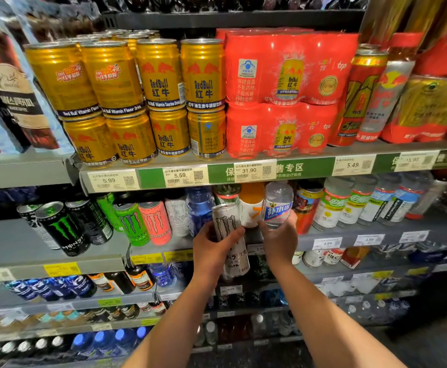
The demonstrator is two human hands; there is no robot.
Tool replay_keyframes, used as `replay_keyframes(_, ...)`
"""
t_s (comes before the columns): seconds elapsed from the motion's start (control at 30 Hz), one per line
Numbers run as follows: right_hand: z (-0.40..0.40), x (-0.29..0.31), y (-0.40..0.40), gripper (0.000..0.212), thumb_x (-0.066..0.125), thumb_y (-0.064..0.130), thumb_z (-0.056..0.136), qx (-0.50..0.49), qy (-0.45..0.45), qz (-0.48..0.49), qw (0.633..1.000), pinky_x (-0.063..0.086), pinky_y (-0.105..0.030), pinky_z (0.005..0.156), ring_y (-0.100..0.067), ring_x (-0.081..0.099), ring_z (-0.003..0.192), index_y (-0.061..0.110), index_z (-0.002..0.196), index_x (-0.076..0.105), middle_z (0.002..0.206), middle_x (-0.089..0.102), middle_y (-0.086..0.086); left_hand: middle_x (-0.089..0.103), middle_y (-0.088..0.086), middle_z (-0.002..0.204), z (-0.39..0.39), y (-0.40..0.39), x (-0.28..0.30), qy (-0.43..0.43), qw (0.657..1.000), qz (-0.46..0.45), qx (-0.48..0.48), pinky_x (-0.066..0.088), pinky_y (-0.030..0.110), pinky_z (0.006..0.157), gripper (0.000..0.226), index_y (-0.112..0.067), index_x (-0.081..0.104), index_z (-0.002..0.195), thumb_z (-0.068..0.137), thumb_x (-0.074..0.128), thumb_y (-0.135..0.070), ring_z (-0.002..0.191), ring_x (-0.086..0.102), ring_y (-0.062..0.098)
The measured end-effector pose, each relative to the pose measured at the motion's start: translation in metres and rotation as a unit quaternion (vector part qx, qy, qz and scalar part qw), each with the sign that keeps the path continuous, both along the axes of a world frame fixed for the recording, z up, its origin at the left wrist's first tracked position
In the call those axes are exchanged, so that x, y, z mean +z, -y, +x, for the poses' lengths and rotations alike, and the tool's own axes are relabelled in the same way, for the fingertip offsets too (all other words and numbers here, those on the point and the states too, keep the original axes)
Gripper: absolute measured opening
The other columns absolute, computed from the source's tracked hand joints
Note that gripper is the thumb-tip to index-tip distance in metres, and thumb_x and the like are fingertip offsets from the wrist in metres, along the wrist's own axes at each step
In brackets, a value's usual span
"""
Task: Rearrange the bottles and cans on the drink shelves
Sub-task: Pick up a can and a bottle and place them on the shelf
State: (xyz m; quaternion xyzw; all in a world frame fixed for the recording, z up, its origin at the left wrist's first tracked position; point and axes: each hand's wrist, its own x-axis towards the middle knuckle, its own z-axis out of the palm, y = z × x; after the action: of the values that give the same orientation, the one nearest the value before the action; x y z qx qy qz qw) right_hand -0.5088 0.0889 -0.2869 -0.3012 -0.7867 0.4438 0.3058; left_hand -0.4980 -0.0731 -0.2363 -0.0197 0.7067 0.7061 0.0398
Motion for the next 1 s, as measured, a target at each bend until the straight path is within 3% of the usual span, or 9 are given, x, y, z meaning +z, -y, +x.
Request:
replay_keyframes(0.07, 0.001, 0.004, -0.004, 0.039, 0.079, 0.04, 0.082, 0.017, -0.001, 0.005, 1.0, 0.042, -0.023, 0.064, -0.024, 0.067, 0.082, 0.007, 0.096, 0.065, 0.087, 0.064, -0.001, 0.078, -0.007, 0.091, 0.001, -0.005, 0.001, -0.005, 1.0, -0.002, 0.011, 0.057, 0.019, 0.07, 0.036, -0.021, 0.071, 0.101, 0.071, 0.09, -0.026, 0.082, 0.074, 0.005)
replay_keyframes(0.2, 0.009, 0.011, -0.014, 0.049, 0.081, 0.025, 0.079, 0.04, 0.001, -0.023, 0.999, 0.036, -0.021, 0.071, -0.016, 0.059, 0.089, 0.008, 0.115, 0.053, 0.101, 0.062, 0.0, 0.078, 0.002, 0.088, 0.009, -0.021, 0.004, -0.012, 0.999, 0.026, 0.033, 0.061, 0.034, 0.073, 0.037, -0.014, 0.071, 0.097, 0.068, 0.09, -0.027, 0.084, 0.075, 0.022)
replay_keyframes(0.37, 0.005, 0.019, -0.029, 0.061, 0.079, 0.055, 0.071, 0.076, 0.014, -0.062, 0.995, 0.039, -0.017, 0.053, -0.014, 0.065, 0.073, 0.012, 0.11, 0.062, 0.088, 0.069, 0.005, 0.065, -0.01, 0.063, 0.019, -0.045, -0.002, -0.006, 0.997, 0.033, 0.07, 0.051, 0.025, 0.062, 0.028, -0.013, 0.06, 0.074, 0.075, 0.088, -0.015, 0.062, 0.057, 0.006)
replay_keyframes(0.5, 0.015, 0.025, -0.04, 0.051, 0.077, 0.054, 0.065, 0.117, 0.003, -0.079, 0.99, 0.053, -0.029, 0.07, -0.015, 0.068, 0.083, 0.021, 0.101, 0.061, 0.092, 0.071, 0.005, 0.041, -0.018, 0.041, 0.034, -0.072, 0.005, -0.029, 0.989, 0.019, 0.142, 0.03, 0.016, 0.05, 0.049, -0.017, 0.038, 0.064, 0.078, 0.084, -0.007, 0.043, 0.035, -0.003)
replay_keyframes(0.63, 0.043, 0.027, -0.053, 0.065, 0.086, 0.036, 0.069, 0.156, -0.014, -0.093, 0.983, 0.048, -0.027, 0.083, -0.014, 0.063, 0.103, 0.021, 0.124, 0.055, 0.115, 0.067, 0.005, 0.024, -0.007, 0.062, 0.049, -0.095, 0.003, -0.069, 0.985, 0.031, 0.156, 0.023, 0.019, 0.048, 0.055, -0.019, 0.031, 0.066, 0.078, 0.084, -0.012, 0.052, 0.023, 0.005)
replay_keyframes(0.73, 0.065, 0.021, -0.073, 0.081, 0.086, 0.033, 0.07, 0.183, -0.023, -0.087, 0.979, 0.048, -0.015, 0.085, -0.003, 0.063, 0.108, 0.025, 0.141, 0.047, 0.124, 0.066, 0.012, 0.031, -0.003, 0.046, 0.054, -0.114, 0.005, -0.05, 0.989, 0.033, 0.138, 0.035, 0.006, 0.049, 0.045, -0.012, 0.039, 0.064, 0.081, 0.078, 0.003, 0.043, 0.045, -0.005)
replay_keyframes(0.8, 0.081, 0.021, -0.09, 0.066, 0.087, 0.028, 0.071, 0.172, -0.011, -0.095, 0.98, 0.044, -0.003, 0.075, -0.002, 0.065, 0.1, 0.026, 0.128, 0.054, 0.113, 0.069, 0.013, 0.039, -0.007, 0.04, 0.054, -0.125, 0.003, -0.047, 0.991, 0.04, 0.123, 0.036, 0.006, 0.05, 0.04, -0.01, 0.043, 0.067, 0.08, 0.079, 0.001, 0.043, 0.047, -0.009)
replay_keyframes(0.87, 0.096, 0.022, -0.107, 0.055, 0.087, 0.02, 0.072, 0.151, -0.005, -0.101, 0.983, 0.04, 0.002, 0.068, 0.005, 0.065, 0.089, 0.032, 0.115, 0.055, 0.099, 0.067, 0.018, 0.051, -0.02, 0.049, 0.046, -0.135, -0.008, -0.039, 0.993, 0.058, 0.099, 0.039, 0.015, 0.059, 0.039, -0.012, 0.048, 0.07, 0.075, 0.085, -0.018, 0.05, 0.047, -0.006)
replay_keyframes(1.0, 0.127, 0.027, -0.142, 0.059, 0.086, 0.019, 0.074, 0.096, 0.003, -0.12, 0.988, 0.036, 0.006, 0.065, 0.004, 0.057, 0.088, 0.028, 0.122, 0.054, 0.1, 0.06, 0.021, 0.065, 0.006, 0.076, 0.051, -0.169, -0.015, -0.024, 0.997, 0.067, 0.02, 0.045, 0.035, 0.067, 0.053, -0.001, 0.062, 0.087, 0.067, 0.09, -0.041, 0.069, 0.056, 0.016)
